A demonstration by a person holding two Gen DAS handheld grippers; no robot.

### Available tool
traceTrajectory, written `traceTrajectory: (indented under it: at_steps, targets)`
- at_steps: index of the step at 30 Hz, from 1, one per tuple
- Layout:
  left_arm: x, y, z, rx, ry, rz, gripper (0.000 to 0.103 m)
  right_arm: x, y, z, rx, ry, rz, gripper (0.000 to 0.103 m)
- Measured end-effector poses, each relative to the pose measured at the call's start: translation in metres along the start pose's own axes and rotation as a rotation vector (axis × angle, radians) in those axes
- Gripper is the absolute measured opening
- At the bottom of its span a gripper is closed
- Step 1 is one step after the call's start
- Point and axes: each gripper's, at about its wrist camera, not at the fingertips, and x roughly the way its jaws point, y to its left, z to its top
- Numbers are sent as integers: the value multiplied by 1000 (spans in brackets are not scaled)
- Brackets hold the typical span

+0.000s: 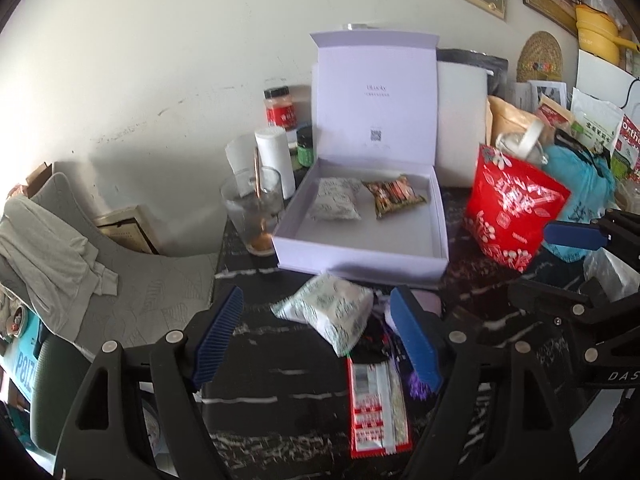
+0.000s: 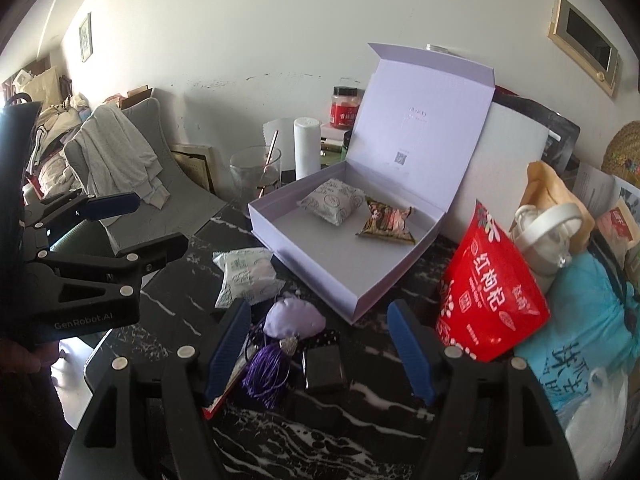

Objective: Organize objects
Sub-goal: 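Move left tool toward the red spicy strip packet while right tool approaches the black case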

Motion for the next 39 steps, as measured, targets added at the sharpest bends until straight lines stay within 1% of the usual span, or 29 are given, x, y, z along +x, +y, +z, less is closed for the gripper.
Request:
traceTrajectory:
  at_steps: [6,14,20,25,28,31,39]
  targets:
    - [-3,-11,-22,10,20,-5,75,-1,-1,-22,12,17,10,72]
    - [6,-15,-43,10,55,-24,75,6,-5,-43,23,49,14,72]
    - [19,-16,-59,11,86,-44,75,16,-4,-53,22,67,23,72]
    - [37,-18,-75,13,127,-71,75,26,-2,-59,14,79,42,72]
    - [43,-22,-81,30,128,-81,75,32,-2,-62,17,69,50,72]
    - [51,-25,-86,42,140,-90,75,43,-1,-66,10,86,67,72]
    - [78,-31,-101,31,191,-131,75,73,-8,-74,22,143,92,72]
